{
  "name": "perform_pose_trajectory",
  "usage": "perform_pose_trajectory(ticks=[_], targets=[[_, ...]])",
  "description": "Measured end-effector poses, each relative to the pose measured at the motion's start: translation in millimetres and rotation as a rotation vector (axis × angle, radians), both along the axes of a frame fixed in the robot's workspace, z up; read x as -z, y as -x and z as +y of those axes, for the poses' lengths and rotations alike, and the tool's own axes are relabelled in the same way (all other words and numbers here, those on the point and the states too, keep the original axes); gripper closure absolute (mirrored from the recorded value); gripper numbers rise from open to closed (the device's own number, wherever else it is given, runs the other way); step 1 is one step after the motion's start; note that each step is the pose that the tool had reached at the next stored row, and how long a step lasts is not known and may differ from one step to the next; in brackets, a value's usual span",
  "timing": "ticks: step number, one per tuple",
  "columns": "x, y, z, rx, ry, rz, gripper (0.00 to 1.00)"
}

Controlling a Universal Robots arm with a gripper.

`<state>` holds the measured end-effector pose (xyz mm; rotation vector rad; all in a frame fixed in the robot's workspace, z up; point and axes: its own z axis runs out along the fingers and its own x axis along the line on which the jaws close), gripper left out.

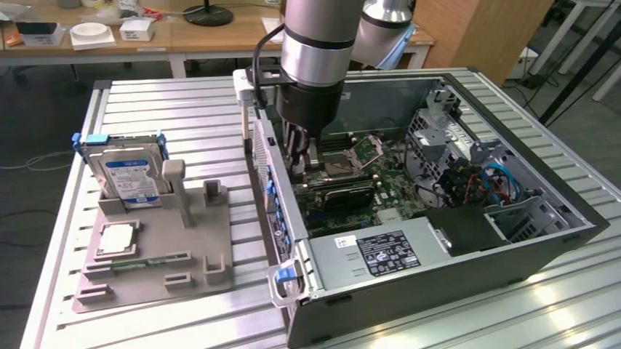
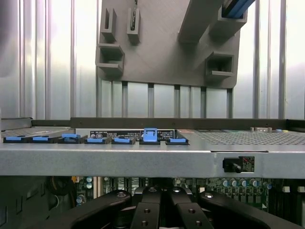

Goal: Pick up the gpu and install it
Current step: 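Press down on the gpu until it lock into place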

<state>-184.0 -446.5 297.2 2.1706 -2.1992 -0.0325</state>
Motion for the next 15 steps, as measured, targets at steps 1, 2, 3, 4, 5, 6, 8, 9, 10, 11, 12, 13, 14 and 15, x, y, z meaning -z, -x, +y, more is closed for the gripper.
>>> perform_pose_trajectory(ticks=[1, 2, 3, 4, 5, 6, 8, 9, 10, 11, 12, 13, 14, 15], targets=[[0.0, 0.0, 0.0, 0.000, 0.0000, 0.0007, 0.89], [0.0, 0.1, -0.1, 0.000, 0.0000, 0.0013, 0.89], [0.0, 0.1, -0.1, 0.000, 0.0000, 0.0018, 0.89], [0.0, 0.1, -0.2, 0.000, -0.0001, 0.0020, 0.89], [0.0, 0.2, -0.2, 0.000, 0.0000, 0.0023, 0.89], [0.0, 0.2, -0.3, 0.000, 0.0000, 0.0024, 0.89], [0.0, 0.6, -0.6, 0.000, 0.0000, 0.0029, 0.89], [0.1, 0.7, -0.6, 0.000, 0.0000, 0.0027, 0.89], [0.1, 0.8, -0.7, 0.000, 0.0000, 0.0026, 0.89], [0.1, 0.8, -0.7, 0.000, 0.0000, 0.0026, 0.89], [0.1, 0.9, -0.7, 0.000, 0.0000, 0.0025, 0.89], [0.1, 0.9, -0.7, 0.000, 0.0000, 0.0026, 0.89], [0.2, 0.8, -0.7, 0.000, 0.0001, 0.0027, 0.89], [0.4, 0.2, -0.7, 0.000, 0.0001, 0.0030, 0.89]])
